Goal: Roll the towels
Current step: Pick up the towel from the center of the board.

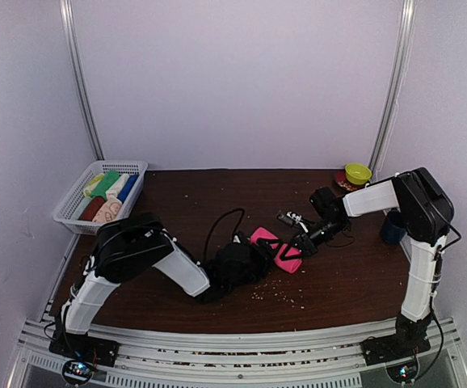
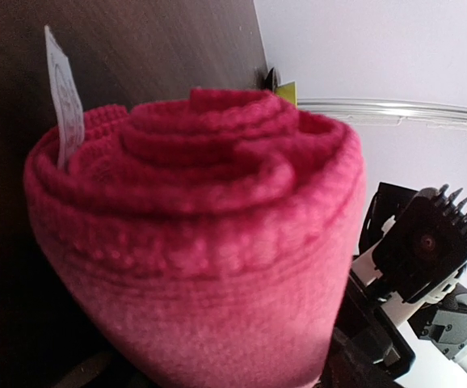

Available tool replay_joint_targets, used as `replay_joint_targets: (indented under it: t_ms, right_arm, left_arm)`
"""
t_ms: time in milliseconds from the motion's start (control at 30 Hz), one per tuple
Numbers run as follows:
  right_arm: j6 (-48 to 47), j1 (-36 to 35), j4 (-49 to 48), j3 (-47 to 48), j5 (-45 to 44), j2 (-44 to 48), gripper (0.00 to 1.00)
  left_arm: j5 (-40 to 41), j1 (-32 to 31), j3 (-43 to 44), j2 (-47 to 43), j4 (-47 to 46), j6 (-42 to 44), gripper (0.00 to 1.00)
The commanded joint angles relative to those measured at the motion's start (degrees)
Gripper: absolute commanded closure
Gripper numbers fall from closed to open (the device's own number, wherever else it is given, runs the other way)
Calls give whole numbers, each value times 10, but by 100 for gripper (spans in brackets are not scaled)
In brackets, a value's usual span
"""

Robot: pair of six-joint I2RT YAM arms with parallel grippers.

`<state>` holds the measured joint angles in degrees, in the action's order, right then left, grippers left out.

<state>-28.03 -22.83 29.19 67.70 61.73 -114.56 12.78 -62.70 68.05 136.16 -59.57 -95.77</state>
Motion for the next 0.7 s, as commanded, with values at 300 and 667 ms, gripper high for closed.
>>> replay_joint_targets:
  t_ms: [300,667]
  right_arm:
    - [1,-11,77,-17,59,-21,83]
    - [-121,30,229,39,-80,5,49]
  left_arm:
    - [-25,1,-27,47,32,21,68]
    - [-74,28,-96,-20,70,65,77]
